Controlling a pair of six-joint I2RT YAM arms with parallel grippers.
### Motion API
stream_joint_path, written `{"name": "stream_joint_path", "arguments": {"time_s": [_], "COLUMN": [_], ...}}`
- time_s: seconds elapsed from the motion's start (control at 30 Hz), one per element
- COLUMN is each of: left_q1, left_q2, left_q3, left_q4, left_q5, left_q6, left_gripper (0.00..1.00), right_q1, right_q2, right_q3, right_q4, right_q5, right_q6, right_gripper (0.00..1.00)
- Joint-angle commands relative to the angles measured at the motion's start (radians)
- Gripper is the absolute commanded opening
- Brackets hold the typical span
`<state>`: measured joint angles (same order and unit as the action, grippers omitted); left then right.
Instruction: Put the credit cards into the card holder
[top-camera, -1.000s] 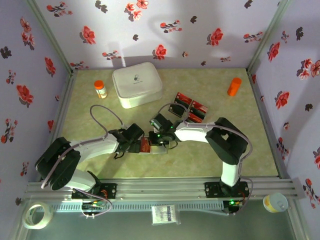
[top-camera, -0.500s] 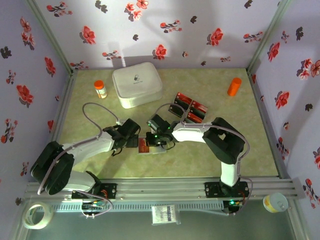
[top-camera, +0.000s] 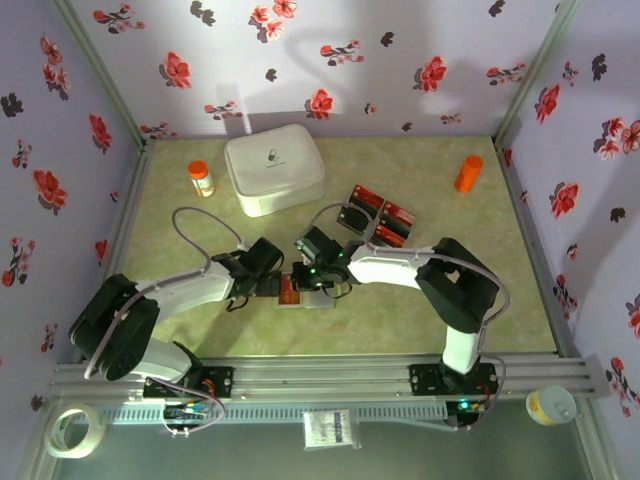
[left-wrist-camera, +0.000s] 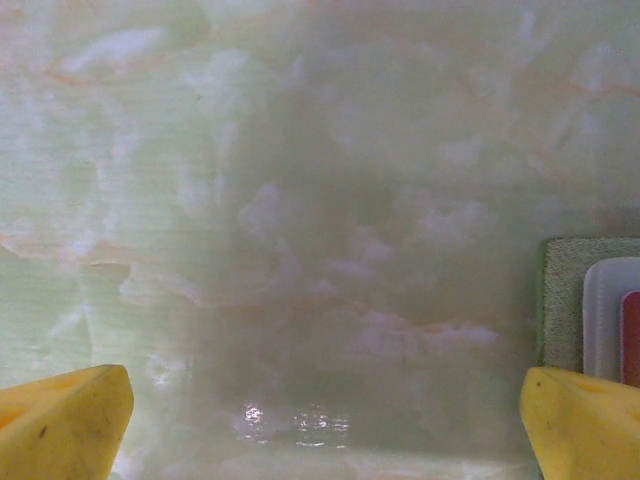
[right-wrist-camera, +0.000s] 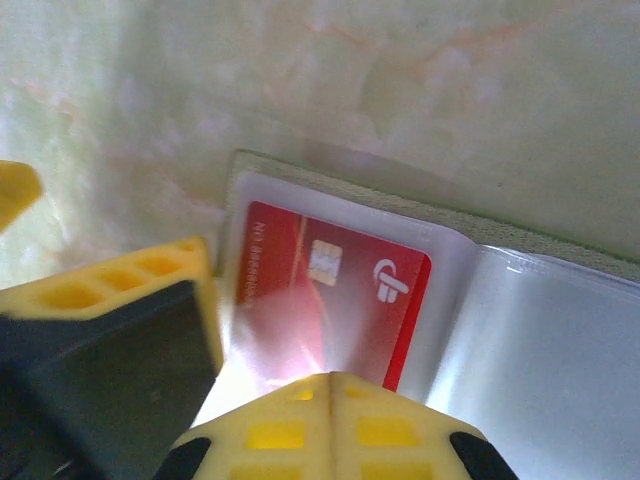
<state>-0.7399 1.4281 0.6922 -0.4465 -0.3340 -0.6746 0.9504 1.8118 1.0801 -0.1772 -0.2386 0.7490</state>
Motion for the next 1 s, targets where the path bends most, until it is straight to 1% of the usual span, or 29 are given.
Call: {"name": "stream_joint_path", "arguments": {"time_s": [0.0, 0.13, 0.47, 0.8, 0.97], "left_q1": [0.005, 0.004, 0.005, 0.005, 0.008], "left_q2": [0.015, 0.02, 0.027, 0.02, -0.017], "left_q3": [-0.019, -0.023, -0.018, -0.006, 0.013], "left_q4": [0.01, 0.012, 0.013, 0.003, -0.022], "left_q5": [0.008, 0.007, 0.006, 0.005, -0.005], "left_q6": [-0.003, -0.005, -0.002, -0.001, 0.006], "left_gripper": [1.0, 1.0, 1.0, 1.0, 1.0], "right_q1": [0.009, 0.007, 0.014, 0.051, 0.051], "right_q2": [-0.049, -0.049, -0.006, 0.086, 0.087], "right_q3": [0.009, -0.003, -0.048, 0.005, -0.002], "right_q4": [-0.051, -0.058, -0.003, -0.012, -0.007], "right_q5": [0.047, 0.05, 0.026, 0.01, 0.016], "right_q6": [-0.028, -0.029, -0.005, -0.008, -0.005], "right_gripper": [0.03, 0.02, 0.0, 0.0, 0.0]}}
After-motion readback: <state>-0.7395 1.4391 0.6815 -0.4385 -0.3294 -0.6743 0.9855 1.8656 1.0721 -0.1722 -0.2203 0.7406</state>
